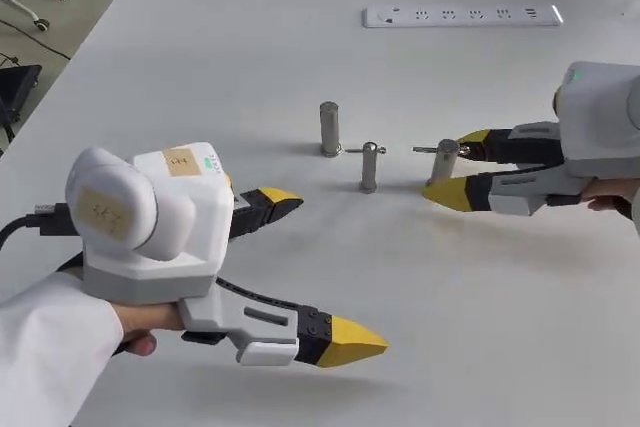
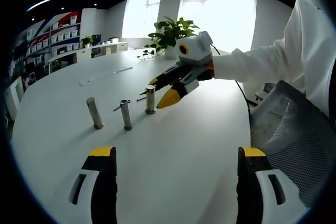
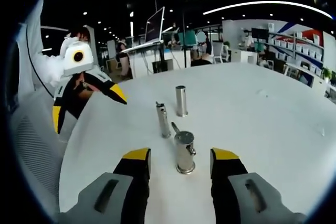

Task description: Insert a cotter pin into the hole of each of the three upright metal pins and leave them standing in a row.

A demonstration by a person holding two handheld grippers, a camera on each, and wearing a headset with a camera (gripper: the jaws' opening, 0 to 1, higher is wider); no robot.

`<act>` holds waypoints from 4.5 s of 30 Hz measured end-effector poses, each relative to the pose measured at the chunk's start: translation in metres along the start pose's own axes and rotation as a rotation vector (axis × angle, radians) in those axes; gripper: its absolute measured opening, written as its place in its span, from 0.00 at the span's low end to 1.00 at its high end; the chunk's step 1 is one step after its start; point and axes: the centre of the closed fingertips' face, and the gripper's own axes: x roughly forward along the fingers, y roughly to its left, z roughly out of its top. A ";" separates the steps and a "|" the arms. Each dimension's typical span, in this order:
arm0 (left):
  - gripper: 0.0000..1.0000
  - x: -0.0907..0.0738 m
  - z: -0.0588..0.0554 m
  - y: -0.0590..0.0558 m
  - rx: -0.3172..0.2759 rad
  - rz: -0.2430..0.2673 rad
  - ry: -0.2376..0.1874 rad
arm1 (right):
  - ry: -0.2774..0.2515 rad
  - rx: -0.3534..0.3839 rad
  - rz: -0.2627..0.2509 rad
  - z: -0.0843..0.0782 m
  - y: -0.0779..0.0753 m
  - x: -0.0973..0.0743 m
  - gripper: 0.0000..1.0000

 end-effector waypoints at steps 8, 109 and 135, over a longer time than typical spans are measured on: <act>0.95 -0.007 0.003 0.004 0.001 0.028 -0.016 | -0.040 0.059 -0.017 0.018 0.024 -0.042 0.69; 0.10 -0.002 0.103 0.109 -0.037 0.200 -0.321 | -0.054 0.295 -0.133 -0.011 0.078 -0.109 0.92; 0.10 0.053 0.062 0.000 0.113 -0.075 -0.163 | -0.079 0.330 -0.162 -0.022 0.083 -0.117 0.91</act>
